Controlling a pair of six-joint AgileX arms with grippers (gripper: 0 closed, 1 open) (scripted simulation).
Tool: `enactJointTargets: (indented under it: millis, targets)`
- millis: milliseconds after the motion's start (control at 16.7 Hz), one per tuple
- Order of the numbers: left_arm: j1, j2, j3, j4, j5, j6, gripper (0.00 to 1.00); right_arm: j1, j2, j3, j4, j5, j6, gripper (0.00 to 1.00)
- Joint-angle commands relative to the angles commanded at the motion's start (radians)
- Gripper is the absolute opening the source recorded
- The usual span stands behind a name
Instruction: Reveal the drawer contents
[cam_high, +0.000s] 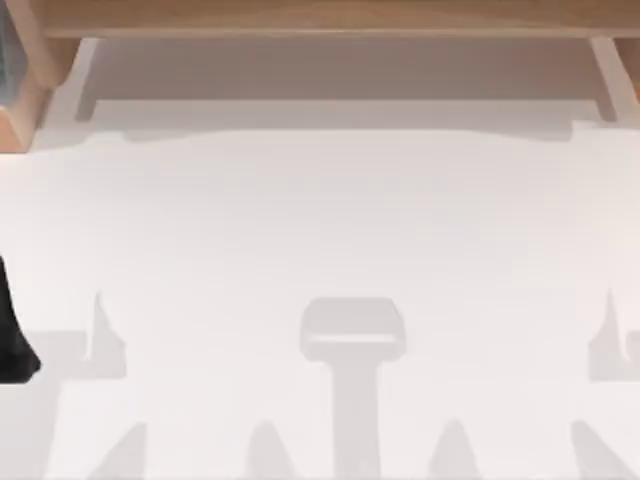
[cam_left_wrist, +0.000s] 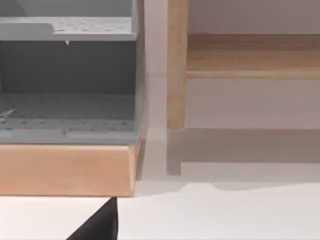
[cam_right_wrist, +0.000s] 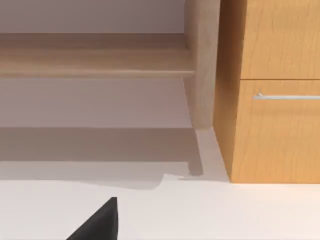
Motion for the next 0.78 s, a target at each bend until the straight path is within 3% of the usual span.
enactJointTargets:
  millis: [360,780]
  targets:
    - [0.0,0.0,0.0,0.0,0.0,0.0,1.0,-0.06,0.112,0.079,0.059,-0.049,-0.002,1.0]
    - [0.0,0.0,0.0,0.0,0.0,0.0,1.0,-0.256,0.594,0.356,0.26,-0.251,0.009,1.0]
